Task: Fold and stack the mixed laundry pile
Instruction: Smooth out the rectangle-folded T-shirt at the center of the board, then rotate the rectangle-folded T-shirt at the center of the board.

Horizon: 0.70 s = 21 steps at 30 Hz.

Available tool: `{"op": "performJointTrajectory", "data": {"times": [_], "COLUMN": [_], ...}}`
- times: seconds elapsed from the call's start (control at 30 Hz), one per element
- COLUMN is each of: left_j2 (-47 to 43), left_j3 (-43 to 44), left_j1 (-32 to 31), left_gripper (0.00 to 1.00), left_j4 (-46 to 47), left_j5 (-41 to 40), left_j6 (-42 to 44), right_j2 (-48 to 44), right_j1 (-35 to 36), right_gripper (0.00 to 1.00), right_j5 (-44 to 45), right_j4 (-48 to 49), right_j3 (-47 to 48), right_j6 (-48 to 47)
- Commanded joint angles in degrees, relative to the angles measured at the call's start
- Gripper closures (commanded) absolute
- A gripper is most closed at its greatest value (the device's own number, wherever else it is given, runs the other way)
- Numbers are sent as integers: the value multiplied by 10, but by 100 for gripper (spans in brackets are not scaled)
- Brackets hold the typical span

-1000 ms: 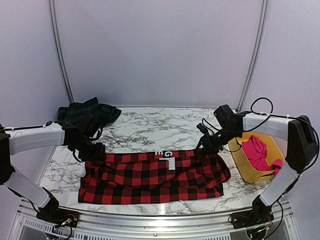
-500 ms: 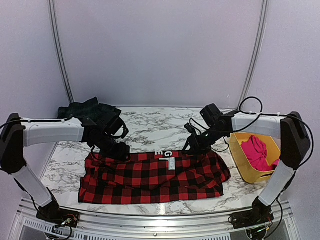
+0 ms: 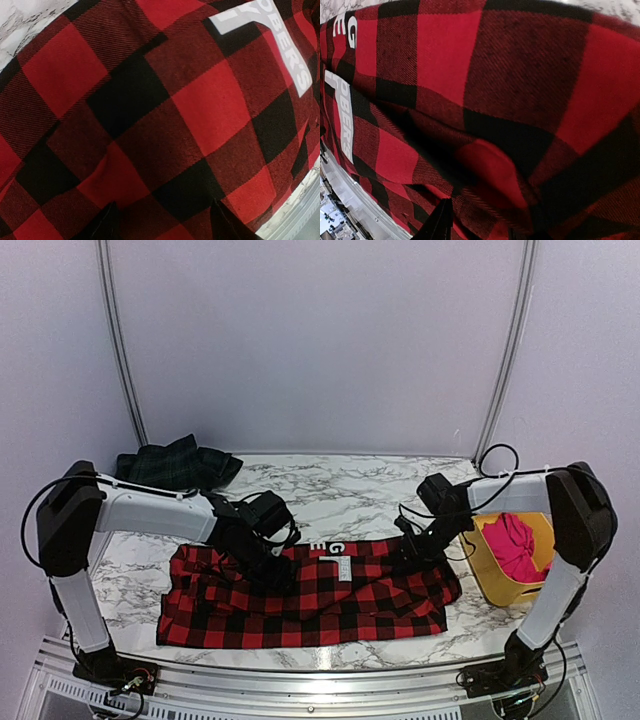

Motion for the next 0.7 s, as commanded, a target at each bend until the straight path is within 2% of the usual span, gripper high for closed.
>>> {"op": "performJointTrajectory", "data": {"times": [0.0, 0.23, 0.37, 0.5, 0.67], "left_j2": [-20, -78, -79, -103, -128], "left_j3": [19, 11, 9, 3, -11], "left_j1": [-2, 15, 43, 69, 89], "left_gripper": [36, 32, 30, 28, 28], "left_j4": [-11, -24, -26, -25, -27], "left_j5": [0, -38, -55, -70, -85], "left_j6": [11, 31, 19, 2, 0], "right_j2": [-37, -70, -57, -23, -8], "right_j1": [-8, 29, 75, 89, 83], "right_gripper": [64, 63, 62, 63, 64], "right_j5": [9, -39, -55, -27, 41], "right_j4": [-36, -46, 15, 30, 12], "right_j3": [44, 90, 64, 55, 13], "right_j6": [-33, 3, 54, 73, 48]}}
